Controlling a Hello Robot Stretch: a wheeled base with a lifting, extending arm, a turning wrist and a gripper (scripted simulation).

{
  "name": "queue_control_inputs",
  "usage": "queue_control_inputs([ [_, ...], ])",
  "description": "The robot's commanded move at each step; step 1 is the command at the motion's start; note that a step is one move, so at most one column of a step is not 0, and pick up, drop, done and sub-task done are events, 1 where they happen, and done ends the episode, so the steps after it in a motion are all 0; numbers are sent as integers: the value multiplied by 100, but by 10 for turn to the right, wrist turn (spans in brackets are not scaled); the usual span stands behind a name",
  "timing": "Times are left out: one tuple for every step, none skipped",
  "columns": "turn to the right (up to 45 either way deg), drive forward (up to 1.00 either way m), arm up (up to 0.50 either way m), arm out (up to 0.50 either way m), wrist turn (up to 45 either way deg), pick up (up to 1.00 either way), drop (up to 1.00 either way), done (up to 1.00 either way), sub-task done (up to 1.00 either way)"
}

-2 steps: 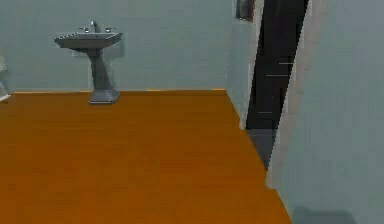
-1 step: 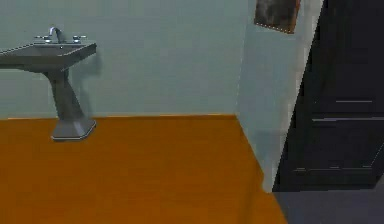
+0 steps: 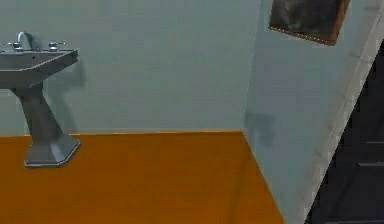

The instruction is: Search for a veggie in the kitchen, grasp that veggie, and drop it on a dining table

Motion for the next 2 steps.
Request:
queue_control_inputs([
  [60, 0, 0, 0, 0, 0, 0, 0, 0],
  [0, 35, 0, 0, 0, 0, 0, 0, 0],
])
